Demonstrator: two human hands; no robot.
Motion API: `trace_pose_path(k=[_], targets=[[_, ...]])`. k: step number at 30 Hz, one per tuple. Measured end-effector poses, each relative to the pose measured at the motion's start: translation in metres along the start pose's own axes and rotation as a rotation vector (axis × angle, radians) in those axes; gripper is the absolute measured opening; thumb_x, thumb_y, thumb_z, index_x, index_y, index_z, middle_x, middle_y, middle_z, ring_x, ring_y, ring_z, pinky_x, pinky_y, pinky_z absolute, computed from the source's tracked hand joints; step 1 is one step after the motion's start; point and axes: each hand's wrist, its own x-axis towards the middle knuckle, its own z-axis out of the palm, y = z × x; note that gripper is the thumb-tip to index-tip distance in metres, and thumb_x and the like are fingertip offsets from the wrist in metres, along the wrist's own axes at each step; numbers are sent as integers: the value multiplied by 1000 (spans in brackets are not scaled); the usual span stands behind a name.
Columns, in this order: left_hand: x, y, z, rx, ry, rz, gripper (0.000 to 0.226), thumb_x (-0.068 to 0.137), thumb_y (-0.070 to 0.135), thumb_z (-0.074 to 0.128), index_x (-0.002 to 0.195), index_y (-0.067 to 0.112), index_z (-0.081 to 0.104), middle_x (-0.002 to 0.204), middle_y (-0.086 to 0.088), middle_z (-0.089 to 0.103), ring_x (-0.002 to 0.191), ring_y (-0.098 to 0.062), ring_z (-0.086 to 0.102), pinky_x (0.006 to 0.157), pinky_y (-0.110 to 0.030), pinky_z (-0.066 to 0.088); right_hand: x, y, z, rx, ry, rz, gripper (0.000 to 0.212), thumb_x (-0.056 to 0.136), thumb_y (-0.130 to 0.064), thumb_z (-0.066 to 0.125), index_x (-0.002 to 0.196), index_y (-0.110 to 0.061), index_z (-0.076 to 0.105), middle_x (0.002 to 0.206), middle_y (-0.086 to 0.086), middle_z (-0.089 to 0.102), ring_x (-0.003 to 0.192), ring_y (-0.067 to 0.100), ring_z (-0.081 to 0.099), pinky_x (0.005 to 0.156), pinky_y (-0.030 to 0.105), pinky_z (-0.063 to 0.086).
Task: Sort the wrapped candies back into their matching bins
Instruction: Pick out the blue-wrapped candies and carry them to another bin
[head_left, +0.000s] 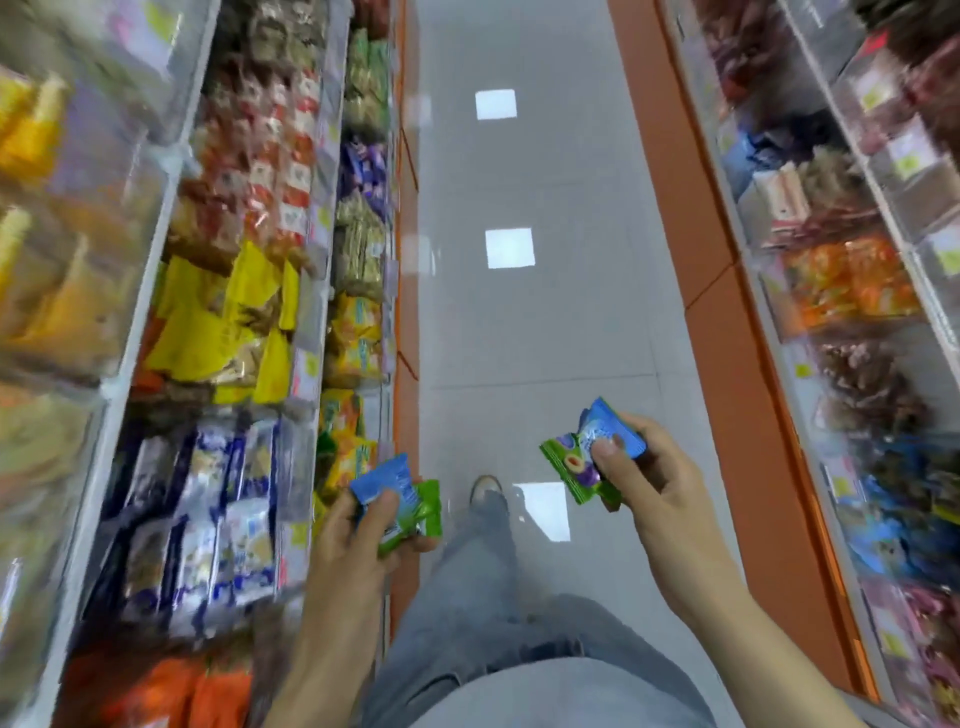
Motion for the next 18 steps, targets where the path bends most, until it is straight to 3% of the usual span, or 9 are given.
trace_pose_path(k=[2,5,11,13,18], targets=[[41,26,24,20,-32,-2,18,92,13,56,102,22,69,94,-1,71,75,-15,68,59,-26,58,33,-14,6,5,38,9,23,86,-28,60,107,-20,65,79,-1,68,64,2,55,57,14,43],[99,69,66,86,-104,25,19,94,10,54,103,19,69,88,3,72,77,-19,66,61,-28,59,83,-35,7,23,111,31,19,88,-22,59,106,-21,66,78,-2,69,63,3,54,55,13,43],[199,147,147,137,-256,46,29,79,28,62,105,20,68,90,-1,73,72,-21,65,66,-29,58,195,-73,2,45,239,40,19,91,-13,58,109,-13,65,79,-2,69,63,0,58,55,10,44],[237,167,169,148,-247,42,32,77,32,64,107,23,69,94,-2,72,74,-22,66,67,-31,57,241,-88,1,48,253,39,20,91,-15,59,109,-15,65,80,-3,70,65,2,60,55,11,45],[327,215,217,78,-107,33,14,87,19,61,99,23,67,94,0,73,74,-25,67,51,-22,55,370,-143,9,43,176,7,22,91,-14,59,112,-15,65,84,-3,70,67,-1,62,57,10,45]])
